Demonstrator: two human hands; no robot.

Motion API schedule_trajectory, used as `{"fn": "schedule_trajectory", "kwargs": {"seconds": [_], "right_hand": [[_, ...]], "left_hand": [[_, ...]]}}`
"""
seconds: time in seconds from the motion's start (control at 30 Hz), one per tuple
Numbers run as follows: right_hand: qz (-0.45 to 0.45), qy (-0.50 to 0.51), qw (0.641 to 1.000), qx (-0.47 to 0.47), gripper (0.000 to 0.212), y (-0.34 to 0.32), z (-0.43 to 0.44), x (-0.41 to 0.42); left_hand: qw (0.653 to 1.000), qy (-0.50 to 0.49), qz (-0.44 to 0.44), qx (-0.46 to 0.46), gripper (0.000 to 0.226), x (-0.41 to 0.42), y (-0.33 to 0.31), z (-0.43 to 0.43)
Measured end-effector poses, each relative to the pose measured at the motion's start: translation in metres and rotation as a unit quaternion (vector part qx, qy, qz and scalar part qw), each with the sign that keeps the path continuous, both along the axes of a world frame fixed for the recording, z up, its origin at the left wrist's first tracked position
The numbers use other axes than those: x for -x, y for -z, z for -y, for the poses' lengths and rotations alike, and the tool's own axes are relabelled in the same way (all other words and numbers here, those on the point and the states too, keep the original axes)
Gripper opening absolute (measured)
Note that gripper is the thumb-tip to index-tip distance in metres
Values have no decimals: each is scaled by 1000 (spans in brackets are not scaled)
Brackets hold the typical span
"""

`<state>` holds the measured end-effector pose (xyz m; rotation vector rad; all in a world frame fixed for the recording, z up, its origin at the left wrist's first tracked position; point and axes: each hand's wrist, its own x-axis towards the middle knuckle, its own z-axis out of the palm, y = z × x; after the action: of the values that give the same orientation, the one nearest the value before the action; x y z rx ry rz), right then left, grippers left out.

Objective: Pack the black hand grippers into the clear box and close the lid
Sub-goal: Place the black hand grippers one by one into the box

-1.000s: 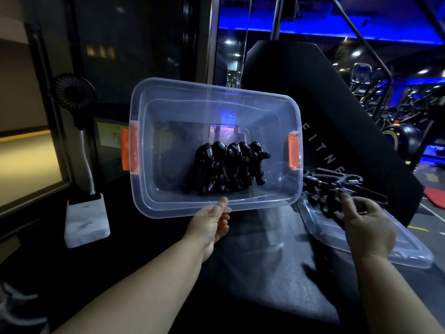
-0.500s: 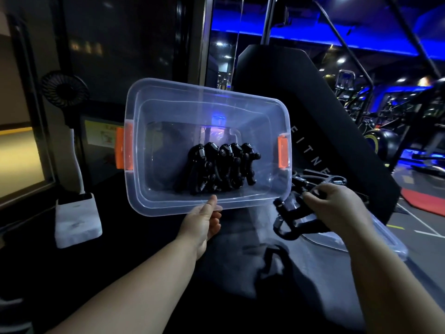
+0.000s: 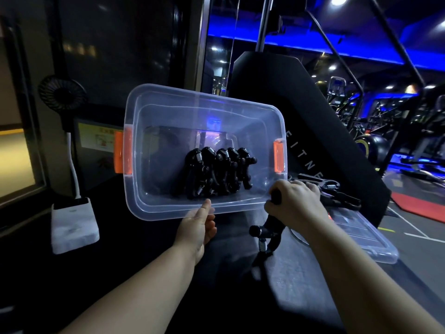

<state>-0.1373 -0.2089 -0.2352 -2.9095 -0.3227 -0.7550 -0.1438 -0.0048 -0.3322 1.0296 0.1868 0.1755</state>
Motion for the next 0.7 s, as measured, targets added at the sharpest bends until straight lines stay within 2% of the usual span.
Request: {"fn": "schedule_trajectory", "kwargs": {"seconds": [0.17, 0.33, 0.43, 0.57, 0.7], "right_hand": [[31, 69, 997, 19, 19, 14, -1, 6], [-24, 121, 991, 58, 56, 14, -3, 8], [-71, 118, 990, -43, 51, 14, -7, 8], [-83, 58, 980, -170, 45, 21, -13, 6], [-82, 11, 963, -257, 51, 30, -19, 9]], "left_hand": [[1000, -9, 5, 9, 30, -1, 1, 0], [999, -11, 3, 31, 32, -2, 0, 0], [999, -14, -8, 49, 43, -1, -1, -1], [998, -13, -18, 55, 52, -2, 0, -1], [998, -15, -20, 51, 53, -2, 0, -1]]}}
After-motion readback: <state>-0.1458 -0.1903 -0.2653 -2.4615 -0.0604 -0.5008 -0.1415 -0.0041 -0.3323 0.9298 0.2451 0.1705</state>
